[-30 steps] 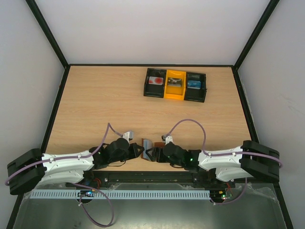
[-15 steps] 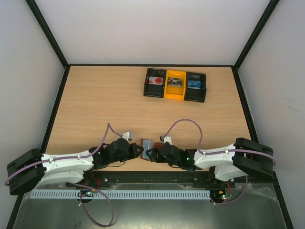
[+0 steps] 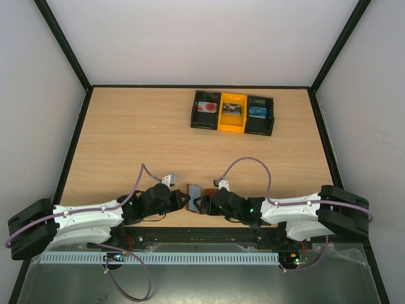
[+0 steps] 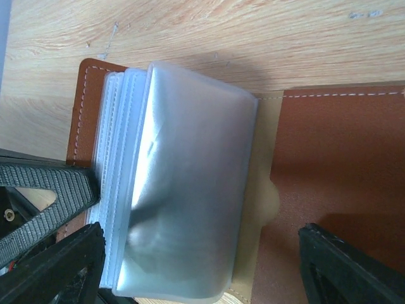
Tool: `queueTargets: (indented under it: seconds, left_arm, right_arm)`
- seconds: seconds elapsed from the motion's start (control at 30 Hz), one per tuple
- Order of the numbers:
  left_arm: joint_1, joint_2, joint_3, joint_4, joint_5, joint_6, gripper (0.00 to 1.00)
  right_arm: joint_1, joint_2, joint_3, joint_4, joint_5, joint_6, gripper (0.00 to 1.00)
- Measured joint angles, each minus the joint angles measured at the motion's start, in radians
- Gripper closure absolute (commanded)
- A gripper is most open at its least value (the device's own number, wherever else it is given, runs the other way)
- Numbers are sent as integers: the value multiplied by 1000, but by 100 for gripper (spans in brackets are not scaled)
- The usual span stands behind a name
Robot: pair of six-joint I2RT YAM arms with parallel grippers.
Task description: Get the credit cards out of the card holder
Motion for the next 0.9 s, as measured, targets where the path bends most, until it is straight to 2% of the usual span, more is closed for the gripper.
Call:
queueTargets:
  seconds: [0.47,0.77,0.9]
  left_arm:
    - [0,0,-4,-11,-11,-7,97]
    - [0,-6,-7,-12,-15,-14,97]
    - [0,-24,-16,-18,-16,-18,97]
  right_arm:
    - [0,119,32,95,-34,-11,11]
    - [0,122,33,95,-33,-19,20]
    - [0,115,32,85,-27,-19,27]
